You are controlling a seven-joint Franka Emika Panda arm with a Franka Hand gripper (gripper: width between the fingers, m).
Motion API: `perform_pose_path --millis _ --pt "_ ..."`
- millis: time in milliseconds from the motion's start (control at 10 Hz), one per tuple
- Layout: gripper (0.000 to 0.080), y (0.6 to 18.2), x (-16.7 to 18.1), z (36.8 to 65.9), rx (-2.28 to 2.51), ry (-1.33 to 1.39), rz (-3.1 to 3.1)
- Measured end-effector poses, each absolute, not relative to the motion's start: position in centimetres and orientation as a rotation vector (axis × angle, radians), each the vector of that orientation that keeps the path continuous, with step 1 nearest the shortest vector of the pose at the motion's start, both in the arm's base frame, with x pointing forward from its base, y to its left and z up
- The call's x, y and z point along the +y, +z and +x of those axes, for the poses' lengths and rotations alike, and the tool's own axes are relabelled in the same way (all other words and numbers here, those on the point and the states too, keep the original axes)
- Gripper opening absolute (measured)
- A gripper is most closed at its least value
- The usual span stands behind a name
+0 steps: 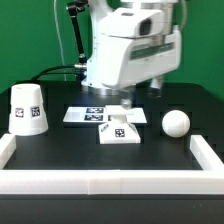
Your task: Assemble lamp
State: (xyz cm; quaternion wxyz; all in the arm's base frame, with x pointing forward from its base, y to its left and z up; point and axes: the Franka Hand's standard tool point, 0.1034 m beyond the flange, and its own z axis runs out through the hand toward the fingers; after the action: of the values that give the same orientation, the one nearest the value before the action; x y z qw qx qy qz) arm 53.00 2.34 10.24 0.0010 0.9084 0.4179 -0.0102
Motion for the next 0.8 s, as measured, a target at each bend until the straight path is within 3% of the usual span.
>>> perform_pose_path --millis 200,800 --pt "0.0700 8.7 0.3 50.7 0.991 -0.019 2.993" --pt "0.0700 8.7 0.4 50.5 0.341 -0.027 3.154"
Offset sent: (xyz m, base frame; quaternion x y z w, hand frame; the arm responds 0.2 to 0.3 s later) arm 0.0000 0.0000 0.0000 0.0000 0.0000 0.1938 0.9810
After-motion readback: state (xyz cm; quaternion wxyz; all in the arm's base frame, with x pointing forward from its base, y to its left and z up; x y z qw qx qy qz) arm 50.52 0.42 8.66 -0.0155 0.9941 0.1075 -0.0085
